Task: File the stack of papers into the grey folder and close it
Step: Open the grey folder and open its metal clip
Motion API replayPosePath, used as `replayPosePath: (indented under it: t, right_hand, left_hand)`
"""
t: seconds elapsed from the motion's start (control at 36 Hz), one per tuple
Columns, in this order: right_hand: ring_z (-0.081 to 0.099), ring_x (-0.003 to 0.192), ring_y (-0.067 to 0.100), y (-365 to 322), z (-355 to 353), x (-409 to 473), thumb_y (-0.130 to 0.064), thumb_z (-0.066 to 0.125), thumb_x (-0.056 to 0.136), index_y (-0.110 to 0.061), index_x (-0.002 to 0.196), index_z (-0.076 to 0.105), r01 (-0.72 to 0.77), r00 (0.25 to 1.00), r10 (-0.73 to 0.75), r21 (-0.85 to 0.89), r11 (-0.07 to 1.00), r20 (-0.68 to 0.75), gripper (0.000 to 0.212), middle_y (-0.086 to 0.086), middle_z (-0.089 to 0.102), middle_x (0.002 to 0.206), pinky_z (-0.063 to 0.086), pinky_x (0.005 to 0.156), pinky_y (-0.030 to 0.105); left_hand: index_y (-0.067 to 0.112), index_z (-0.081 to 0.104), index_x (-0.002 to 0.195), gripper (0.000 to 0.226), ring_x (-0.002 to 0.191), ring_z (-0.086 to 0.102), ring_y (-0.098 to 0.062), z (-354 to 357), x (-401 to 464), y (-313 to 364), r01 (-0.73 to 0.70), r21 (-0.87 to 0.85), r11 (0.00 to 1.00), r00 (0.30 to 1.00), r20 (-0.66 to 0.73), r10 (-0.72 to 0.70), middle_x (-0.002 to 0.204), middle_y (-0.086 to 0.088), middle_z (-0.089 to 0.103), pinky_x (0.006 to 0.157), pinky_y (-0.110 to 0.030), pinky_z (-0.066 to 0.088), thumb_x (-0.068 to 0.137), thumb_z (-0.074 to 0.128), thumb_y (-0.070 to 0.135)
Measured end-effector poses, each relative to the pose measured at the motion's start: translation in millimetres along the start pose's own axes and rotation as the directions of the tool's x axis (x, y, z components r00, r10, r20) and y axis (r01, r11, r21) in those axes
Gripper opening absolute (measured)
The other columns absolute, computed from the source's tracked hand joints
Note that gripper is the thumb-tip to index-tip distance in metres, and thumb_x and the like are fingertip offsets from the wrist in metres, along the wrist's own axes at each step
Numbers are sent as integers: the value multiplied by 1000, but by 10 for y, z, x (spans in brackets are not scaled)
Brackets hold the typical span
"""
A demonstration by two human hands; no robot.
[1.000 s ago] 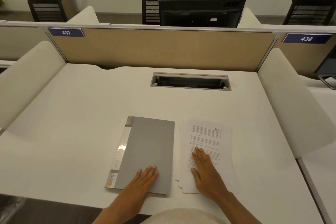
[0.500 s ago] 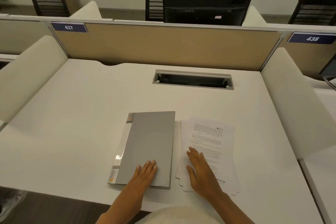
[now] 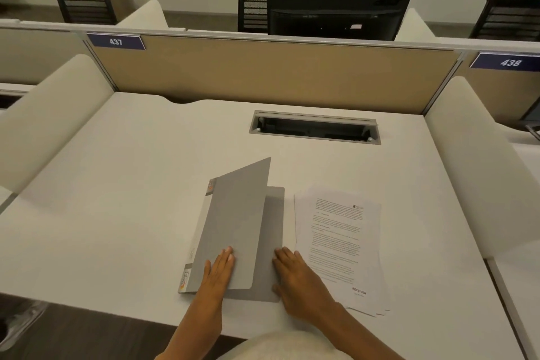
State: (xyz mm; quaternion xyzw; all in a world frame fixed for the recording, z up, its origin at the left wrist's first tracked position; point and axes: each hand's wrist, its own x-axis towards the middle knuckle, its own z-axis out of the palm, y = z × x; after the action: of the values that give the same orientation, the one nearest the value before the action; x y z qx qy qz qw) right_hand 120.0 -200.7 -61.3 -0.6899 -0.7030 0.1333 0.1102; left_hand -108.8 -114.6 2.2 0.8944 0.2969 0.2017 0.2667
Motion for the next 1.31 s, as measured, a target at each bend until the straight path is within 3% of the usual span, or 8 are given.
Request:
replayPosePath:
  t: [0.14, 0.28, 0.5, 0.64, 0.81, 0.92, 1.06, 1.31]
  right_hand:
    - [31, 151, 30, -47, -90, 70, -38, 65, 95, -10, 152, 42, -21, 996, 27, -70, 997, 88, 68, 10, 35, 163, 15, 125, 49]
    - [33, 150, 33, -142, -194, 163, -34, 70, 93, -8, 150, 44, -71, 986, 86, -112, 991, 142, 68, 13, 38, 161, 15, 126, 55]
    - [58, 128, 37, -289, -274, 278, -30, 89, 74, -5, 127, 67, -144, 967, 180, -196, 970, 181, 63, 17, 58, 144, 36, 118, 49]
    - [72, 89, 28, -360, -307, 309, -37, 104, 36, -10, 94, 79, -184, 953, 218, -170, 968, 208, 69, 11, 76, 107, 61, 82, 38]
    - [54, 129, 38, -482, -433, 349, -24, 84, 82, -1, 133, 62, -210, 932, 266, -229, 950, 245, 60, 20, 55, 144, 37, 116, 45]
    - [74, 99, 32, -483, -345, 342, -31, 106, 37, -7, 101, 79, -213, 915, 283, -250, 944, 287, 74, 16, 75, 115, 58, 92, 40]
    - [30, 150, 39, -515, -354, 335, -16, 72, 94, 0, 151, 41, -184, 934, 255, -276, 943, 248, 67, 22, 29, 163, 16, 125, 45]
    - [29, 150, 38, -543, -352, 360, -15, 72, 94, 1, 151, 40, -166, 948, 230, -273, 948, 221, 68, 22, 27, 164, 12, 126, 43]
  left_hand:
    - [59, 0, 155, 58, 156, 3, -5, -106, -168, 38, 193, -176, 965, 964, -148, -219, 165, 31, 5, 126, -31, 4, 102, 23, 66]
    - [31, 19, 162, 59, 154, 28, -15, -264, -305, 29, 273, -274, 922, 926, -186, -329, 167, 15, 27, 122, -41, 24, 107, 35, 44]
    - [31, 37, 155, 52, 138, 42, 8, -475, -340, 71, 414, -501, 760, 761, -268, -591, 152, 26, 47, 108, -6, 35, 104, 38, 22]
    - [9, 51, 138, 45, 117, 58, -31, -528, -400, -48, 466, -584, 665, 619, -321, -716, 122, -9, 62, 99, -19, 52, 102, 38, 31]
    - [11, 51, 136, 44, 118, 58, -30, -632, -403, -121, 457, -659, 597, 513, -354, -782, 125, -12, 62, 107, -46, 45, 103, 38, 37]
    - [22, 54, 120, 29, 120, 58, -29, -700, -388, -211, 443, -703, 557, 429, -380, -820, 121, -8, 62, 108, -45, 45, 105, 37, 40]
    - [39, 60, 106, 24, 115, 60, -22, -810, -365, -361, 401, -764, 506, 336, -391, -857, 112, 3, 65, 107, -41, 45, 109, 36, 40]
    - [21, 58, 123, 30, 117, 62, -29, -936, -449, -905, 392, -854, 341, 173, -295, -940, 126, -9, 64, 106, -51, 49, 109, 40, 41]
